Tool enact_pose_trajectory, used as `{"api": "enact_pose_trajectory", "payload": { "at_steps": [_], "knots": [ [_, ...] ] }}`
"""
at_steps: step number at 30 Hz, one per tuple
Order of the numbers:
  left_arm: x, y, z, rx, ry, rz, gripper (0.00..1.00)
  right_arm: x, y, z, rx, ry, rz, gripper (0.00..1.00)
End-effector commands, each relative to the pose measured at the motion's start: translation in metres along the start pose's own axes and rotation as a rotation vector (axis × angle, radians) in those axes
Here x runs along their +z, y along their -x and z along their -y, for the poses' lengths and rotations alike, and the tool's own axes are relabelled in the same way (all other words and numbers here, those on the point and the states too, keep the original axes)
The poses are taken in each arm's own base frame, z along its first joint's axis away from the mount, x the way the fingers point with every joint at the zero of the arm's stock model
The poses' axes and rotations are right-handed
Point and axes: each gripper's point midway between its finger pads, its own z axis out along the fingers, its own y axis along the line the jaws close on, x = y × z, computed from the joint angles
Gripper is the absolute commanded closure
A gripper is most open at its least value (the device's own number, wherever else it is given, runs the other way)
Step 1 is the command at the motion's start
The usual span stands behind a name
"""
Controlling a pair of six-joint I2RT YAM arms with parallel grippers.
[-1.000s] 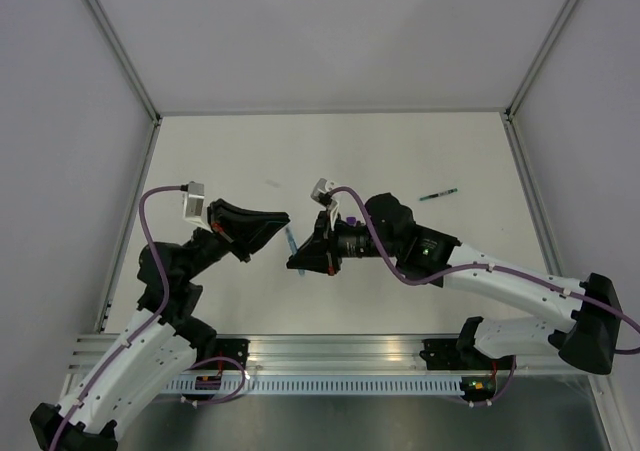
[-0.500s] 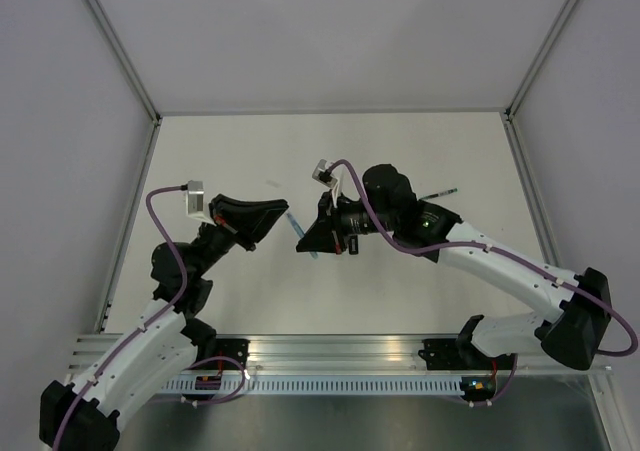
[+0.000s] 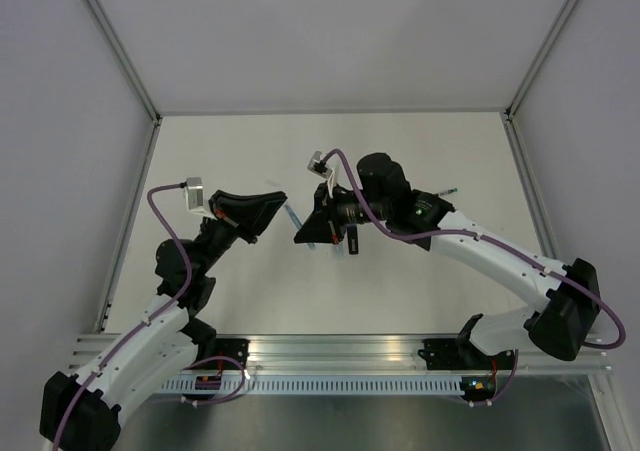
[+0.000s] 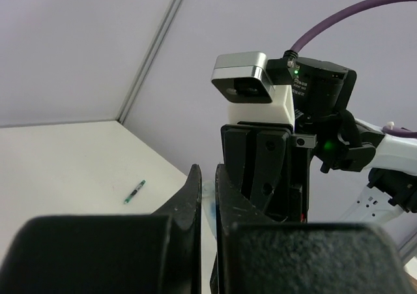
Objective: Insert the pens into the pen caps
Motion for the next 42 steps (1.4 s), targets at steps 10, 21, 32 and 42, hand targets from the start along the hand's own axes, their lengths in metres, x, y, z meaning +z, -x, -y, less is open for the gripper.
{"api": "enact_pose_trajectory", "payload": {
  "at_steps": [10, 21, 32, 42],
  "knots": [
    [-0.011, -0.031, 0.002, -0.104, 0.183, -0.313, 0.21, -0.048, -0.021, 0.135, 0.029, -0.408, 0.204, 1.0],
    [-0.036, -0.108, -0.107, -0.038, 0.555, -0.512, 0.0, -0.071, -0.142, 0.247, 0.487, -0.811, 0.05, 0.99],
    [-0.072, -0.107, -0.145, 0.064, 0.757, -0.469, 0.0, -0.076, -0.189, 0.27, 0.593, -0.94, -0.025, 0.96],
    [-0.069, -0.113, -0.132, 0.074, 0.658, -0.498, 0.0, -0.089, -0.18, 0.263, 0.556, -0.967, -0.015, 0.77]
  ]
}}
